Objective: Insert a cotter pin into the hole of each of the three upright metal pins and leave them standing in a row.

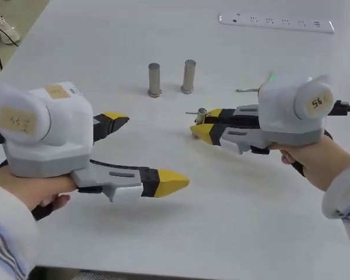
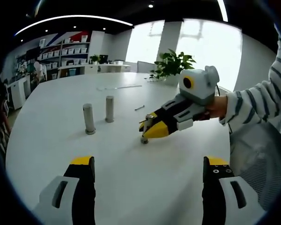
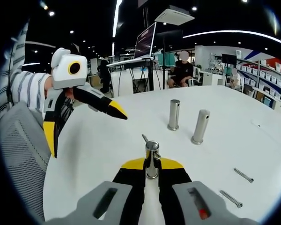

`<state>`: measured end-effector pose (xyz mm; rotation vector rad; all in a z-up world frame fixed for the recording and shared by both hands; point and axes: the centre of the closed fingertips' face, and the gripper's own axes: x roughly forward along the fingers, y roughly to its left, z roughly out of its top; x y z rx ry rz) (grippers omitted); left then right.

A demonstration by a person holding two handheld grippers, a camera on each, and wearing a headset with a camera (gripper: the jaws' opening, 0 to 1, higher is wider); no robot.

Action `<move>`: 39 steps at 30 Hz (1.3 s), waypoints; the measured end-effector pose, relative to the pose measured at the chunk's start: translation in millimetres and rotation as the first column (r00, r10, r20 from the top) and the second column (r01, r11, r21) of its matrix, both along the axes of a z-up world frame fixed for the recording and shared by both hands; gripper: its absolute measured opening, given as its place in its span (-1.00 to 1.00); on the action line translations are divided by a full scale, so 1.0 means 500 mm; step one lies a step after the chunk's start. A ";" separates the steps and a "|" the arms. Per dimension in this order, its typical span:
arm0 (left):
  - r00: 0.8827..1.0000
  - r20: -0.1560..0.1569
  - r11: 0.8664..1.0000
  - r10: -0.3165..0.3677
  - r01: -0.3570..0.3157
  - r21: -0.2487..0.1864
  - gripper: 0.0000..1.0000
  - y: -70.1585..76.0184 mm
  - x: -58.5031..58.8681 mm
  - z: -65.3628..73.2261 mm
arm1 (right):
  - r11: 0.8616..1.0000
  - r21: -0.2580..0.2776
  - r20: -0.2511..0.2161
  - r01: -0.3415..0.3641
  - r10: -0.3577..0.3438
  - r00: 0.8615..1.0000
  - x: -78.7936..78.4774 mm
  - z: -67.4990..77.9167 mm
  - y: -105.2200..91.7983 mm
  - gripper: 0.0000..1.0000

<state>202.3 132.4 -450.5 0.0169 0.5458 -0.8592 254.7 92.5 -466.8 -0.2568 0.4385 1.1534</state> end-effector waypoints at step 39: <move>0.998 0.039 0.998 -0.058 0.058 -0.011 0.89 -0.007 -0.012 0.058 | 0.968 -0.021 -0.010 0.252 -0.252 0.968 -0.080 0.110 -0.186 0.53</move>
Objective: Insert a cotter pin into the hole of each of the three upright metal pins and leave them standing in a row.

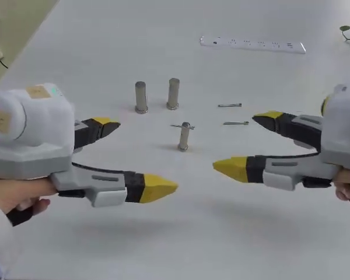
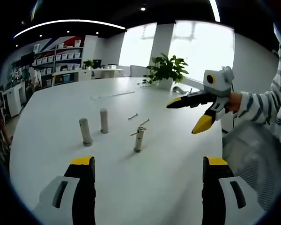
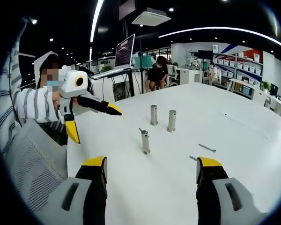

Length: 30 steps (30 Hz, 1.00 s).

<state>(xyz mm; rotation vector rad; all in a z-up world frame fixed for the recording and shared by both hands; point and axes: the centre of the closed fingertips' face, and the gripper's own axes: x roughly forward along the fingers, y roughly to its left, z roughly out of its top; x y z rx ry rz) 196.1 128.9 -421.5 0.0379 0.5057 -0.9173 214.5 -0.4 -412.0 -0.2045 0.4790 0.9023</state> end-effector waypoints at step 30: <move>0.999 0.015 0.998 0.045 -0.045 -0.041 0.80 0.021 0.084 0.033 | 0.918 0.075 -0.142 0.389 -0.376 0.915 -0.052 -0.015 -0.169 0.88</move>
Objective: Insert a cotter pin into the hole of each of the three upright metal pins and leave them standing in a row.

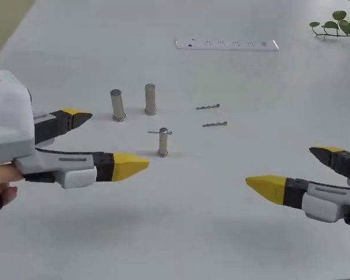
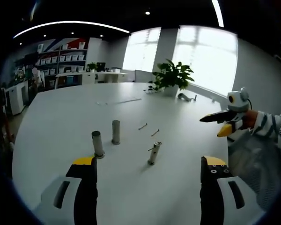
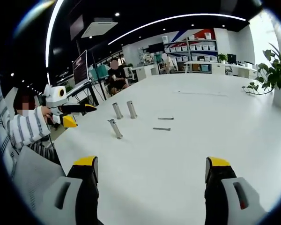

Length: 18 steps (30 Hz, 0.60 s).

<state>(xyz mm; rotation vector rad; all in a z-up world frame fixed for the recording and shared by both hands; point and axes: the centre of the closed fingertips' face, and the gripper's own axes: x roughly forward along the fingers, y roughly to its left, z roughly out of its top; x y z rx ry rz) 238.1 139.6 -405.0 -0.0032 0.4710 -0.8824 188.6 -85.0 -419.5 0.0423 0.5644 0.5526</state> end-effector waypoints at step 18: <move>0.984 0.044 0.985 0.173 -0.174 0.001 0.55 0.027 0.158 -0.001 | 0.998 0.006 -0.023 0.061 -0.061 0.998 -0.020 -0.020 -0.036 0.80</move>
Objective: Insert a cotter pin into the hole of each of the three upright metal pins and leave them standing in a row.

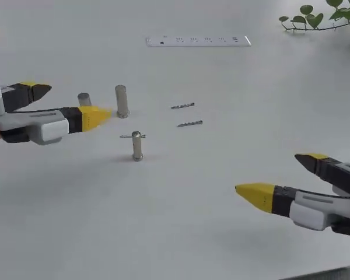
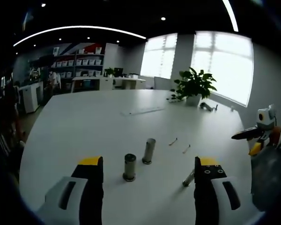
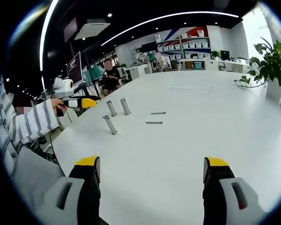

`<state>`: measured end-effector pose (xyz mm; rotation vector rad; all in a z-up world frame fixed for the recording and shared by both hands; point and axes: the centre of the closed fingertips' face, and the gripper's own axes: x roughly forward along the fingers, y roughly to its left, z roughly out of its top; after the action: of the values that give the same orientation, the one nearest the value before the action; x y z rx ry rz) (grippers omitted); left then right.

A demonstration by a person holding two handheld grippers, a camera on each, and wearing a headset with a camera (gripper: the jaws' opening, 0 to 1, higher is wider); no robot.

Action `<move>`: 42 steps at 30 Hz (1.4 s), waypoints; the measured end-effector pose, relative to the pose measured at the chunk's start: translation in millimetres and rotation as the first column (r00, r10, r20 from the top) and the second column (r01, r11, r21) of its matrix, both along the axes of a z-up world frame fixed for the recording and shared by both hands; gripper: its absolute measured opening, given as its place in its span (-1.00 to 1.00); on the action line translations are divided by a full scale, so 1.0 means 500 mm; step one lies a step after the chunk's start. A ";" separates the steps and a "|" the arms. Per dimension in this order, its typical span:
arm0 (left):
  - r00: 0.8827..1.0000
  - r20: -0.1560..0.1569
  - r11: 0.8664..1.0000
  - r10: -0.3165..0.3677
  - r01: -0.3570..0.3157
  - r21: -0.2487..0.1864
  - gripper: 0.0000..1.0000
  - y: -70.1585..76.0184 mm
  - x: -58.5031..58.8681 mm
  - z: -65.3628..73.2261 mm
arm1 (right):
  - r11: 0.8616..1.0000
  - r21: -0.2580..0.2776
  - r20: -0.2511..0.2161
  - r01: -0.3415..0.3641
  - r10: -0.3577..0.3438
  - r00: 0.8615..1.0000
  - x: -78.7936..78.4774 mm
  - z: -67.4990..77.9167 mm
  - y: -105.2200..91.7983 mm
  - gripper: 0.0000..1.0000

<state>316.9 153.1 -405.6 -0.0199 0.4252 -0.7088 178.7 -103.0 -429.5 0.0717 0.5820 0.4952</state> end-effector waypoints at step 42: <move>1.000 -0.003 0.984 0.004 -0.004 0.176 -0.80 0.000 0.079 -0.112 | 0.997 0.005 0.025 -0.071 0.071 0.997 -0.005 0.036 0.029 0.76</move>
<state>356.3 153.1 -461.7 0.1443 0.4900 -0.6651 176.2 -88.6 -411.6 0.0502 0.5605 0.5657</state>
